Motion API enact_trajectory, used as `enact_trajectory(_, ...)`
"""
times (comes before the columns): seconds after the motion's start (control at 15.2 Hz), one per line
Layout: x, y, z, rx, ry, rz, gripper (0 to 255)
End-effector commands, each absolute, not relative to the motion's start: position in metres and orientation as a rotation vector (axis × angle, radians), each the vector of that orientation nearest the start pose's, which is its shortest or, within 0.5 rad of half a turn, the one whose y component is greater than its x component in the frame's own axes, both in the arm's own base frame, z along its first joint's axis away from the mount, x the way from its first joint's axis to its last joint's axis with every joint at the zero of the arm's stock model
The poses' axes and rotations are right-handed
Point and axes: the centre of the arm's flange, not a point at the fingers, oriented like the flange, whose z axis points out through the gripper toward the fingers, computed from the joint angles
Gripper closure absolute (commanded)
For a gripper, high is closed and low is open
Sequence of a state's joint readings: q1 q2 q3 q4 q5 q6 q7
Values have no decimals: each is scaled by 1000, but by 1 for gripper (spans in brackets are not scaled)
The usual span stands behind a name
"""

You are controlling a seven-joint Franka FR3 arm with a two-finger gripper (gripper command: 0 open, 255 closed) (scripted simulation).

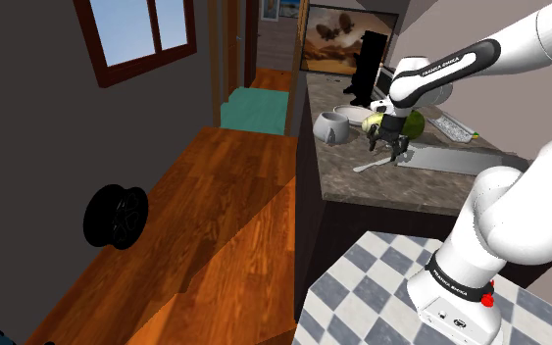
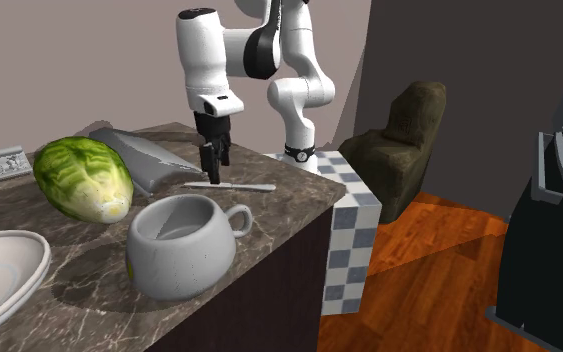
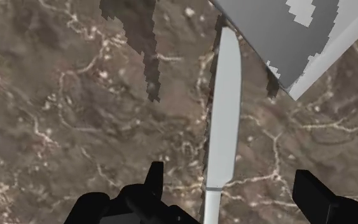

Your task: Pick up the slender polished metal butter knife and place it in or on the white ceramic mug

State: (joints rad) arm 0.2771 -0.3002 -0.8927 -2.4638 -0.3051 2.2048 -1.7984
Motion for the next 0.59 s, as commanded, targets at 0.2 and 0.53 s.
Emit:
enact_trajectory(0.2, 362, -265, 331, -2374, -2003, 38, 0)
enact_trajectory(0.53, 362, -265, 331, -2374, -2003, 38, 0)
